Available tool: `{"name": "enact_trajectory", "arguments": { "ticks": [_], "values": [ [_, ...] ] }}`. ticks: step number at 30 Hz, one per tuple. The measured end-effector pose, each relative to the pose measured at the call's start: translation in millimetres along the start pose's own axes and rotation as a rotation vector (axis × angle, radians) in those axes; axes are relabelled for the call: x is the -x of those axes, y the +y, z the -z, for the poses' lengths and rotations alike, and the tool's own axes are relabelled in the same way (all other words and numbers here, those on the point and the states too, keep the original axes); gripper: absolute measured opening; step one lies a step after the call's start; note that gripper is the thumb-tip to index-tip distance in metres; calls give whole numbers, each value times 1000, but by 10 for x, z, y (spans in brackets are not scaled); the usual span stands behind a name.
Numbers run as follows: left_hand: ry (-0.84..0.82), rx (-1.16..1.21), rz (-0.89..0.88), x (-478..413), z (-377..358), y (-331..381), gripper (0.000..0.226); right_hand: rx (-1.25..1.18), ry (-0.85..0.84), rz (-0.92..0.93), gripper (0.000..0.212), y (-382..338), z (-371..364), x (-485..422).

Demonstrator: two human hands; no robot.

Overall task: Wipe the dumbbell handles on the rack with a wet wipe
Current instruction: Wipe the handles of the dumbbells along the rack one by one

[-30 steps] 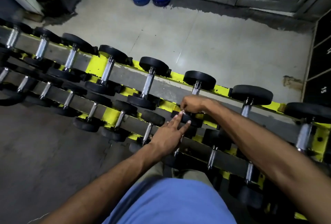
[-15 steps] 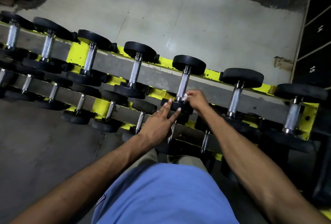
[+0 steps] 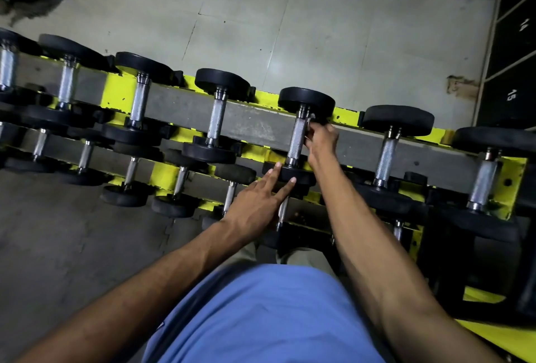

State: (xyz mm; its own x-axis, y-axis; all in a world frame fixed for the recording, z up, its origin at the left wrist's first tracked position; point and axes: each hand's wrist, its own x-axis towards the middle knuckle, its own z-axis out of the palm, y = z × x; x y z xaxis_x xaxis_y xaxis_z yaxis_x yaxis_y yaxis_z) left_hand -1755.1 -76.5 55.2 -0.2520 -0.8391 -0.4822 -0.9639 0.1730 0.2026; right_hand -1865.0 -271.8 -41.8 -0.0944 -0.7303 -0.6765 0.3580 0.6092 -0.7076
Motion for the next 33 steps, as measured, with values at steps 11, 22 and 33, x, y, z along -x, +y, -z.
{"name": "enact_trajectory", "arguments": {
  "ticks": [11,22,33],
  "values": [
    [19,-24,-7,-40,-68,-43,94,1691,-330,1385,32,-284,396,90],
    [33,-9,52,-30,-98,48,93,2530,-911,331,16,-539,-683,729],
    [26,26,79,43,-18,106,95,2162,-1055,796,14,-504,-121,564]
  ]
}}
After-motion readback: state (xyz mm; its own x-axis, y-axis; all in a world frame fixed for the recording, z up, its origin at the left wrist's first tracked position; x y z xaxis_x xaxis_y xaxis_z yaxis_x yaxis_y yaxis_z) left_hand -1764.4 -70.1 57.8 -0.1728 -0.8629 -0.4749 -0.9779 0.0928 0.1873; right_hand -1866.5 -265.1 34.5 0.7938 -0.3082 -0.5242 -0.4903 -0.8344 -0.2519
